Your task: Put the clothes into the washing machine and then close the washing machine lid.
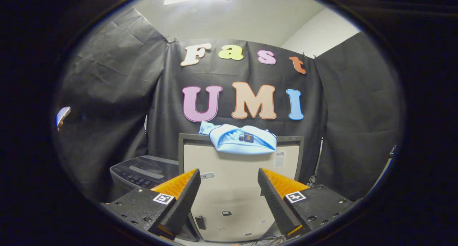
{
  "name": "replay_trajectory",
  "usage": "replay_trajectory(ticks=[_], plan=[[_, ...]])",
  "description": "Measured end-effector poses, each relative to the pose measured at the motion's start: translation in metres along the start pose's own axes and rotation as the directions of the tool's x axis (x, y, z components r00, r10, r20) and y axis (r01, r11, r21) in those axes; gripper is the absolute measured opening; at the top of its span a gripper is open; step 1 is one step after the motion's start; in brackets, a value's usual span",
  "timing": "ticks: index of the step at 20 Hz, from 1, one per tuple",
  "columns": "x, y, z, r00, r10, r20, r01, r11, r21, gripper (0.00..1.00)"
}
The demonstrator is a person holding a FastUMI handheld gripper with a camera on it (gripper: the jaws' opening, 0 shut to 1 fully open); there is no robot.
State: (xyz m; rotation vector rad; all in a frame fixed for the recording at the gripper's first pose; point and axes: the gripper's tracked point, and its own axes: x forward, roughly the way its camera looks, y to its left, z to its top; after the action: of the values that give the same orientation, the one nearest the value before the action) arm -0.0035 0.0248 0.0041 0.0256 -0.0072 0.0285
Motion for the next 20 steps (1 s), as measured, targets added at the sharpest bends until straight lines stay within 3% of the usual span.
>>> replay_trajectory(ticks=[20], plan=[[0.0026, 0.0026, 0.0013, 1.000, 0.009, 0.000, -0.009, 1.000, -0.001, 0.97]])
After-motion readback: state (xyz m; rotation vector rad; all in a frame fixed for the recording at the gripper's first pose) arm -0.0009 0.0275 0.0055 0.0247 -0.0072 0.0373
